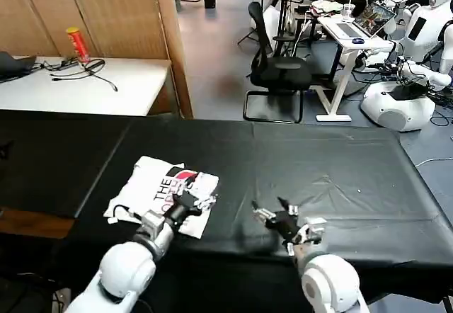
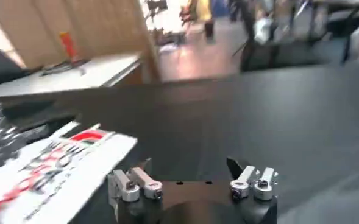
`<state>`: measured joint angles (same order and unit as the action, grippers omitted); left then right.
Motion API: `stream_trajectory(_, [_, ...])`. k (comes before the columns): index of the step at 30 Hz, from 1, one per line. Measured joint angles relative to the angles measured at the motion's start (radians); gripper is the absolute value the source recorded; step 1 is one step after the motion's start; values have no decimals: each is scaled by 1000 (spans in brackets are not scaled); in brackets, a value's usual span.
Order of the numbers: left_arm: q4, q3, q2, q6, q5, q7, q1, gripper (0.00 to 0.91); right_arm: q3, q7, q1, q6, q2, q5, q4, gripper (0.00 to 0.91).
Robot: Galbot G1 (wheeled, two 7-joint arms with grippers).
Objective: Fold and organize the clothes.
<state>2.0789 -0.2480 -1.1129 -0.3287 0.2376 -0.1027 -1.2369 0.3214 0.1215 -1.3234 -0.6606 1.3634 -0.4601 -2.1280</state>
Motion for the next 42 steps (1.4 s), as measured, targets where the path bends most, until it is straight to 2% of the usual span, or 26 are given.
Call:
stream_trajectory(3, [0,-7,6,26,-3,4,-4,878,-46,-1,33,-8,8,-26,33,878])
stream_trajectory(12, [8,-56,17,92,-62,8,-53,878,-169,-32,136,4,35,-33,159,878])
stream_trajectory(14, [11,-64,15,95,-62,11,-64,878,-187,-50,156,15,42,-33,190,809])
stream_trajectory(16, [15,-73,14,98,-62,12,-76,878,-202,-71,176,22,50,-33,220,800])
stream_trajectory(17, [17,-80,15,101,-62,12,-81,878,-208,-80,184,24,53,-33,234,702])
stream_trajectory(20, [22,-102,19,117,-51,12,-94,878,-222,-97,210,30,68,-36,278,653])
stream_trajectory(21, [23,-111,22,122,-44,12,-100,878,-227,-98,217,31,71,-37,290,458])
stream_trajectory(22, [25,-120,25,124,-35,12,-103,878,-229,-98,222,31,75,-38,301,322])
stream_trajectory(23, [28,-128,27,125,-28,12,-106,878,-232,-98,230,32,80,-40,315,98])
stream_trajectory(24, [31,-137,31,126,-18,12,-110,878,-233,-98,235,33,84,-41,326,49])
stream_trajectory(27, [39,-161,40,129,0,12,-116,878,-231,-97,236,33,89,-41,337,0])
stream_trajectory(36, [25,-210,48,150,9,14,-118,878,-186,-93,204,37,57,-47,306,0])
stream_trajectory(42, [4,-237,47,165,21,21,-134,878,-114,-64,156,10,1,-68,234,0])
